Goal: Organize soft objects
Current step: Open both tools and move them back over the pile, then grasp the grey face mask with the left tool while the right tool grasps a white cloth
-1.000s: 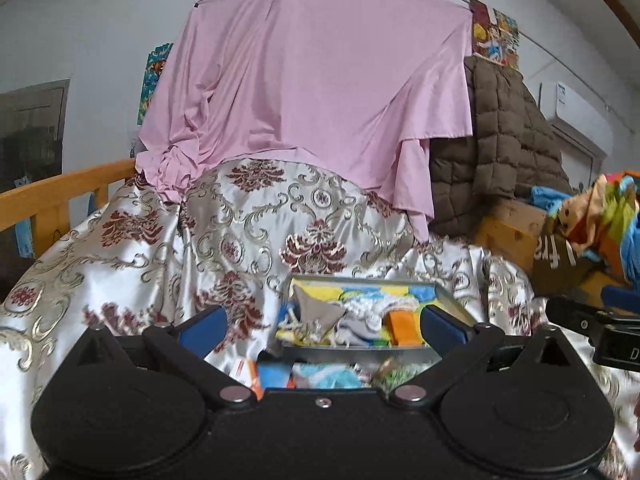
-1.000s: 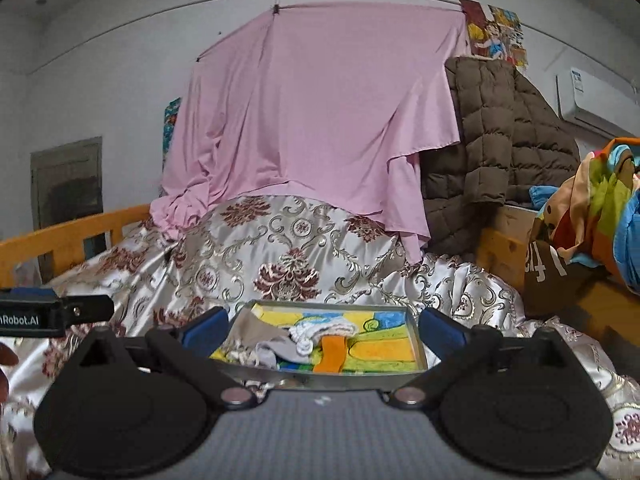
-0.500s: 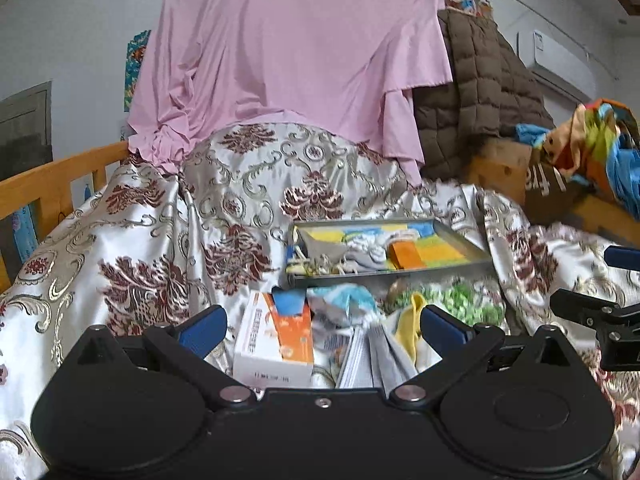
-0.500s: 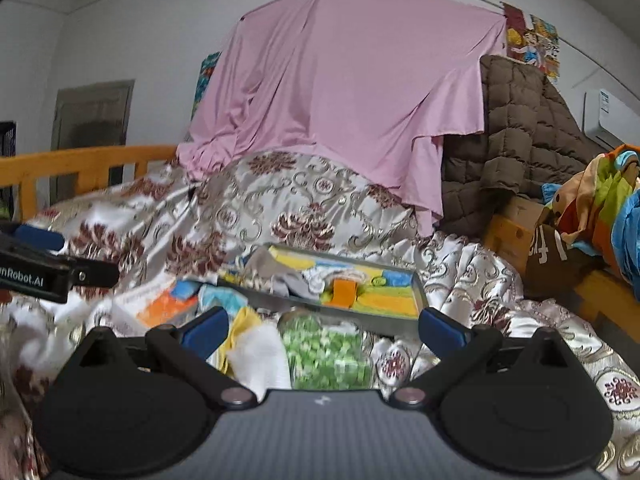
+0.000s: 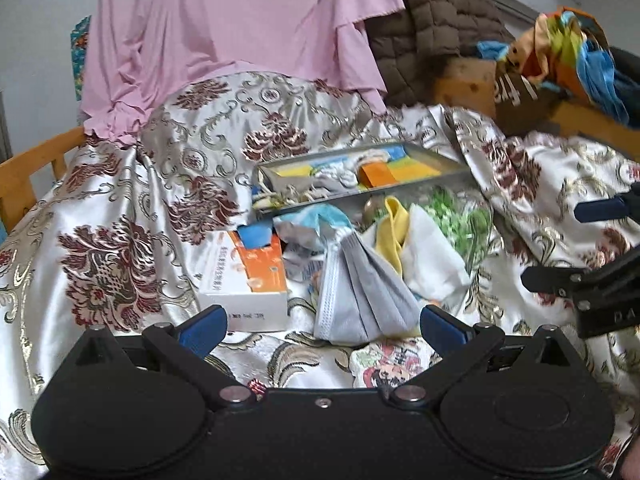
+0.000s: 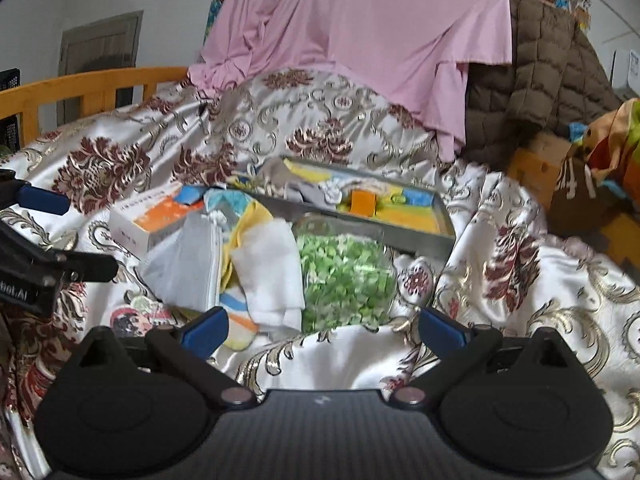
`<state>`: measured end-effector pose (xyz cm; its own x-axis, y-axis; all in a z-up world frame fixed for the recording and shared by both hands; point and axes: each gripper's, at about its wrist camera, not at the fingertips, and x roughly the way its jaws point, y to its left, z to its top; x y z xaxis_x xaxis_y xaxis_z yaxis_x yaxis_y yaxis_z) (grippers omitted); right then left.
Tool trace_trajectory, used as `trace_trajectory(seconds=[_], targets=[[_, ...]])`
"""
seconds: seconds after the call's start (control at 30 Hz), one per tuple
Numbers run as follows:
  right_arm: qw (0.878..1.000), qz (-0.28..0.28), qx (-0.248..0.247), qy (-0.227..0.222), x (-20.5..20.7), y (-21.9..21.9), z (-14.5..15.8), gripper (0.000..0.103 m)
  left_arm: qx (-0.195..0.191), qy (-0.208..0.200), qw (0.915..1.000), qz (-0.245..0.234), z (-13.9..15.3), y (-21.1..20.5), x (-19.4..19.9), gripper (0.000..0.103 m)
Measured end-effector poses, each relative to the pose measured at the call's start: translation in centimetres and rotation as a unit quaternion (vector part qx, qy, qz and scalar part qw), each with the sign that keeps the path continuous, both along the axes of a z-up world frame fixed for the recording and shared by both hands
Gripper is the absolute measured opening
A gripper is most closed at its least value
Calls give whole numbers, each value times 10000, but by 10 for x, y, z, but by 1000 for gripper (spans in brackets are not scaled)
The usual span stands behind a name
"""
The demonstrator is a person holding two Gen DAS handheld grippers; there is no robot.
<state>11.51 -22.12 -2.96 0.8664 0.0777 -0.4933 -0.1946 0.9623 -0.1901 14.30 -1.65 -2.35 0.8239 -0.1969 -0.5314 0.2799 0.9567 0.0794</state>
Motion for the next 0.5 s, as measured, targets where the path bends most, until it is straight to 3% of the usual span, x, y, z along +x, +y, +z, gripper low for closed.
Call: trace_trajectory(seconds=[0.5], targets=[[9994, 48, -77, 344, 12, 1, -10, 103, 364, 309, 9988, -94, -16, -10, 10, 102]])
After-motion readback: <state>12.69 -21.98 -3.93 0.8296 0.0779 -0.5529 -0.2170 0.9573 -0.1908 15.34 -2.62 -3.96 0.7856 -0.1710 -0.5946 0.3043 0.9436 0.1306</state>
